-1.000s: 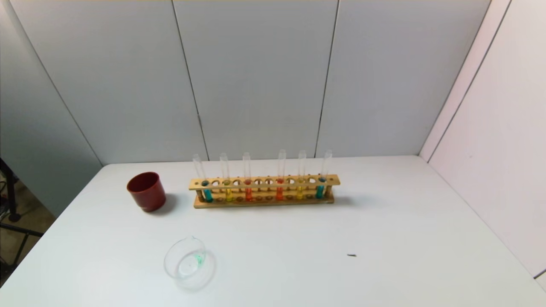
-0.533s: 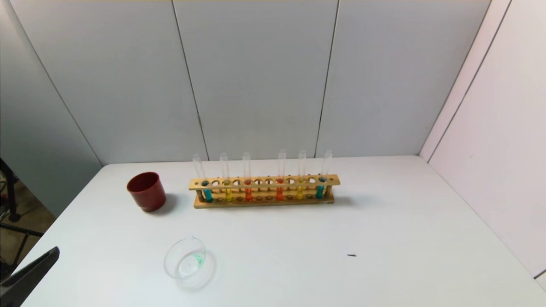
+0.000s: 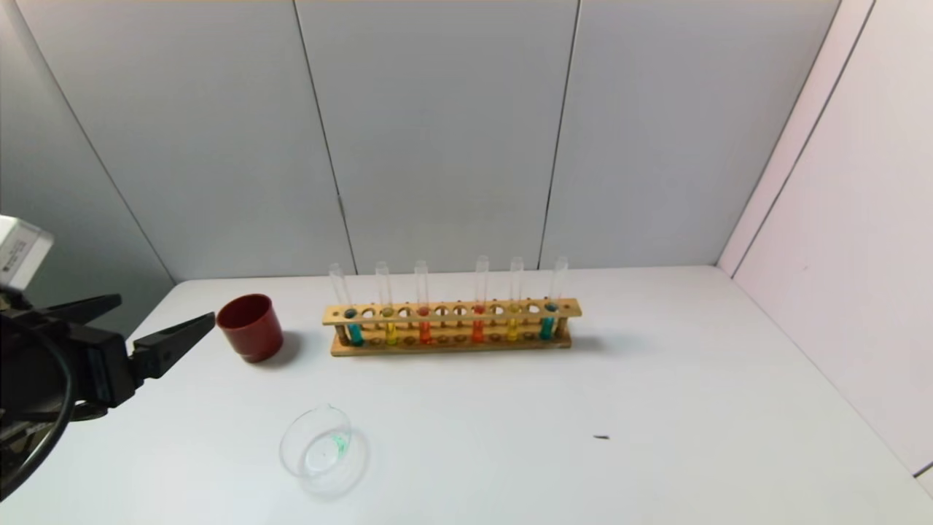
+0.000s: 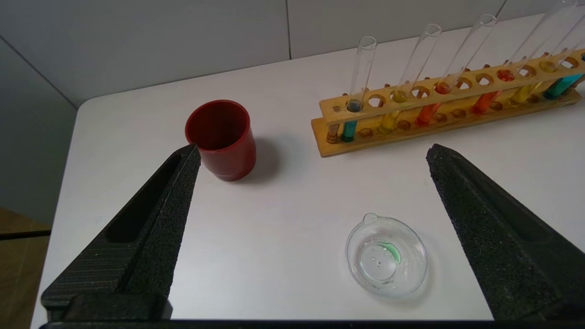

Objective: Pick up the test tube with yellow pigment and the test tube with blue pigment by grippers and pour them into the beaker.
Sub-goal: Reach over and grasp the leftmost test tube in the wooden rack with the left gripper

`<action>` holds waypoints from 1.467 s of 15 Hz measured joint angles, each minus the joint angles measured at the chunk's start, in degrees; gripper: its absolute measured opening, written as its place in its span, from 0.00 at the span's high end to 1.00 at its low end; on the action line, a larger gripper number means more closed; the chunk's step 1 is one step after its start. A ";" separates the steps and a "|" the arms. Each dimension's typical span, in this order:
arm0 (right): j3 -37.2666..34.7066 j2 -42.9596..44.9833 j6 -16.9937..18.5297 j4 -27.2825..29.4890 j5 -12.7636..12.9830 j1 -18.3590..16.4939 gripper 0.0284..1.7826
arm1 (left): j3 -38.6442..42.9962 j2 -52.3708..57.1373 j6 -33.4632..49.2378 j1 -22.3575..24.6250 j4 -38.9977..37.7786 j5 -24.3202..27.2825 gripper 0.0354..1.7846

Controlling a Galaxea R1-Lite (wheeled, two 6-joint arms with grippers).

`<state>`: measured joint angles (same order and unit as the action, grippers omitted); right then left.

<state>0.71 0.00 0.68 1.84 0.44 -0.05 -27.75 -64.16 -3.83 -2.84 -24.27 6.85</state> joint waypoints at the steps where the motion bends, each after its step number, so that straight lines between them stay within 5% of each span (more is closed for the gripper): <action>1: 0.00 0.00 0.00 0.00 0.00 0.00 0.05 | -0.34 -2.95 0.20 -0.96 -2.32 -0.49 0.03; 9: 0.00 0.00 0.02 0.00 0.00 0.00 0.05 | -3.29 -25.42 4.88 -13.19 -22.25 -14.24 0.03; 22: 0.00 0.00 0.02 0.00 0.02 0.00 0.05 | -13.98 -45.82 6.61 -14.65 -28.89 -16.55 0.03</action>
<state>0.71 0.00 0.71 1.84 0.46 -0.05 -41.73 -109.98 2.78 -17.49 -53.16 -9.70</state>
